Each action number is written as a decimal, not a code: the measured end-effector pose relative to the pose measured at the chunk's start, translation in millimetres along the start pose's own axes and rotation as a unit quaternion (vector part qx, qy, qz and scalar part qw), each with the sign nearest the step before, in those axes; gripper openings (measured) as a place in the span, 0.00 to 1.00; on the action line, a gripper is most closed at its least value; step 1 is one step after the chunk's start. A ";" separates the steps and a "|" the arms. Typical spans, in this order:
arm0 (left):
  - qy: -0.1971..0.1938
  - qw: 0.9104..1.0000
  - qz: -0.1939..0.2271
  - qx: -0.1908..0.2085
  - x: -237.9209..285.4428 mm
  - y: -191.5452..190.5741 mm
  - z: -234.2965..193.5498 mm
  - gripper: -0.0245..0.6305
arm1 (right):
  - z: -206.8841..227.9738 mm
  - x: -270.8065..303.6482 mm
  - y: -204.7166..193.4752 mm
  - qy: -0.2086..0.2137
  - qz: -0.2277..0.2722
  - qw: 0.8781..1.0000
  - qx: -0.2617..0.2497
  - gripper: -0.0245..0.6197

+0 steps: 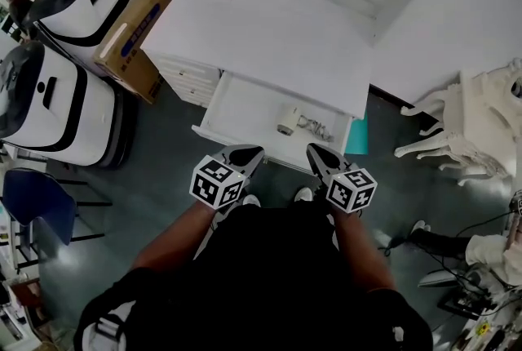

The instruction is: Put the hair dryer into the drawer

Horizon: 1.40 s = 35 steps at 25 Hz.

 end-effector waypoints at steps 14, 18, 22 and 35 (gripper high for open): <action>0.016 0.997 0.077 0.028 40.8 42.2 59.5 0.05 | 23.3 -77.6 34.6 0.048 0.029 0.998 -0.033 0.08; 0.032 0.995 0.086 0.026 61.7 38.7 83.5 0.05 | 46.8 -108.3 28.7 0.058 0.025 0.997 -0.040 0.08; 0.042 0.995 0.091 0.025 82.5 31.6 115.3 0.05 | 73.3 -138.5 19.2 0.063 0.024 0.997 -0.028 0.08; 0.069 0.991 0.107 0.034 105.2 19.3 199.6 0.05 | 103.5 -197.8 -0.6 0.094 0.031 0.995 -0.007 0.08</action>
Point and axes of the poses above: the fingertips, and each gripper's own axes: x forward along the fingers, z to its right, y out of its top, the point moved 1 cm from there along -x, backward along the fingers, and after that the axes turned 15 degrees about -y, right-handed, at the moved point
